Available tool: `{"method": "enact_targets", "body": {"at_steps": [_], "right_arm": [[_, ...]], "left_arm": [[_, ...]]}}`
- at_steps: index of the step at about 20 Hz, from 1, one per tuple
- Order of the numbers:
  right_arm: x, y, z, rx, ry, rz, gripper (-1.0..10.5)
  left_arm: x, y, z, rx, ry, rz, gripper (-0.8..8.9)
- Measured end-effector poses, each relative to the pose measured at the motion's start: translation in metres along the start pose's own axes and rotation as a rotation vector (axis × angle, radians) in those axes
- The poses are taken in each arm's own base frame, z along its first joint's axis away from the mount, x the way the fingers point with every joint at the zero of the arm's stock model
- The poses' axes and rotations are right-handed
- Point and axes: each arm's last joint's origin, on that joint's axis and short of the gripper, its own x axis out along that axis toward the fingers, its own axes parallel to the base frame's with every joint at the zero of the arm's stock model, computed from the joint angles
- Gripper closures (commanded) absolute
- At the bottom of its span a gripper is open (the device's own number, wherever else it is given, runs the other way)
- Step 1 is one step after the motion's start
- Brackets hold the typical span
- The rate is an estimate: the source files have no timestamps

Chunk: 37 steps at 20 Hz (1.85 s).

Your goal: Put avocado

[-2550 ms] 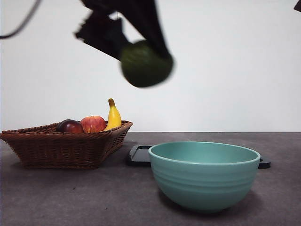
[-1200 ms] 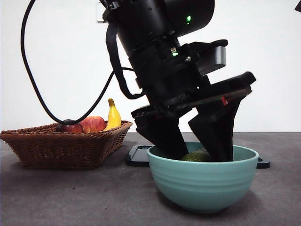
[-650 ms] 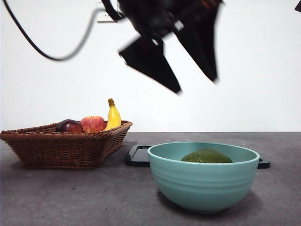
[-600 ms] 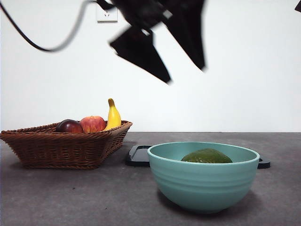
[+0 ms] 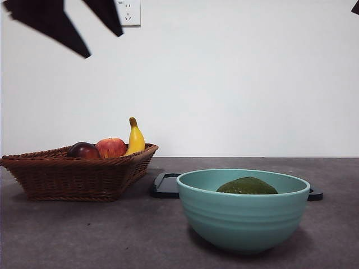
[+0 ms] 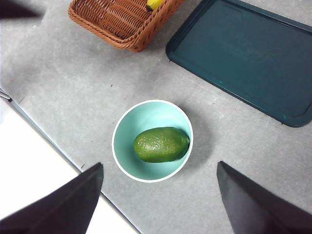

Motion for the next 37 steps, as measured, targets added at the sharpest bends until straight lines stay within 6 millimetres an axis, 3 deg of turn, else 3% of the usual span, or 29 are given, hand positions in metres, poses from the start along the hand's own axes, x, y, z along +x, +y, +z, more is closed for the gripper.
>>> {"method": "enact_targets", "body": {"at_steps": [3,6,14,23,30,37], "right_arm": [[0.005,-0.002,0.002,0.007,0.020,-0.001,5.7],[0.015,-0.005,0.004,0.028,0.074,-0.003,5.7],[0.052,-0.018,0.013,0.063,0.229,-0.006,6.0],[0.129,-0.045,0.014,0.091,0.347,-0.006,6.5],[0.174,-0.045,0.013,0.043,0.405,0.000,6.7],[0.205,-0.051,0.009,0.018,0.444,-0.040,8.3]], "left_arm": [[-0.002,-0.004,-0.034,-0.012,0.061,-0.160,4.74],[-0.006,-0.010,-0.048,-0.012,0.112,-0.261,4.74],[-0.014,-0.011,-0.050,-0.006,0.097,-0.270,4.74],[-0.014,-0.011,-0.050,-0.005,0.096,-0.270,4.74],[-0.014,-0.011,-0.050,-0.004,0.096,-0.270,4.74],[-0.013,-0.011,-0.050,-0.004,0.095,-0.270,4.74]]}}
